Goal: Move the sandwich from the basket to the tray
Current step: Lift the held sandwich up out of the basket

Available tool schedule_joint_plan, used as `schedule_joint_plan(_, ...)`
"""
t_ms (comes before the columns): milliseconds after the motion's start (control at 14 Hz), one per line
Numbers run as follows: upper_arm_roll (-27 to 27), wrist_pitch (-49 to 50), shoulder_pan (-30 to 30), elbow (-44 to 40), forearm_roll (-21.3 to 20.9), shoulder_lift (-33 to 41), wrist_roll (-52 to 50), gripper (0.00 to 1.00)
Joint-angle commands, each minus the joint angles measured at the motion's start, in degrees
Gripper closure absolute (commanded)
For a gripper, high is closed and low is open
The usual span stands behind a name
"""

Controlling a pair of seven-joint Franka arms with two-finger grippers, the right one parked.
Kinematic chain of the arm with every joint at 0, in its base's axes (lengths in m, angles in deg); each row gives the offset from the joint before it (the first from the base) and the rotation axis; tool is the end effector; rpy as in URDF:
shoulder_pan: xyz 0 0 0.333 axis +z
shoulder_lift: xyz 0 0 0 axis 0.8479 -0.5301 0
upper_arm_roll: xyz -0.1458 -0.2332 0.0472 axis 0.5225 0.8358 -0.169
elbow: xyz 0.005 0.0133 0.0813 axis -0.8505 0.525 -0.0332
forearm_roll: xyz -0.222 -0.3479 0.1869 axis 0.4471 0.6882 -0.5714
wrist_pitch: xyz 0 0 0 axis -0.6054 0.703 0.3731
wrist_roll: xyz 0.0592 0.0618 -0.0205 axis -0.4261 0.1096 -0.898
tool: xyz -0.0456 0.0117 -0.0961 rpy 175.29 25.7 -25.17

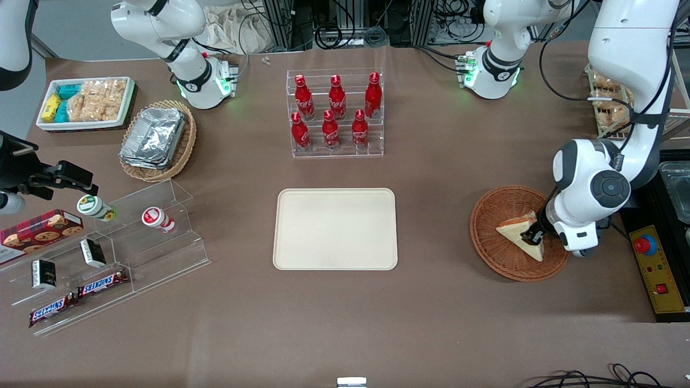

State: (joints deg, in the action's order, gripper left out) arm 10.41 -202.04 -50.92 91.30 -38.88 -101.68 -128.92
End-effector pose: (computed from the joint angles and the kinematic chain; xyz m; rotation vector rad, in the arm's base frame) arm 0.6230 -0.0154 0.1798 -2.7442 -1.3816 -0.0034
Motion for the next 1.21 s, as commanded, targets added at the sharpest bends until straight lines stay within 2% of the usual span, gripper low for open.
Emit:
schedule_joint_plan(0,0.0,-2.6,0.0,1.3,-1.5,0.8,-2.0,1.00)
schedule_joint_plan(214,0.1,-0.7,-0.1,0.6,-1.5,1.8,-2.1,1.00)
schedule_joint_plan(643,0.7,13.7,-0.6,-8.0,-1.3,3.2,-1.5,1.00)
schedule_joint_plan(857,2.3,23.6,-0.6,-13.3,-0.7,4.9,3.3,1.00)
schedule_joint_plan(1143,3.2,29.6,-0.6,-13.8,0.6,9.4,12.9,1.00)
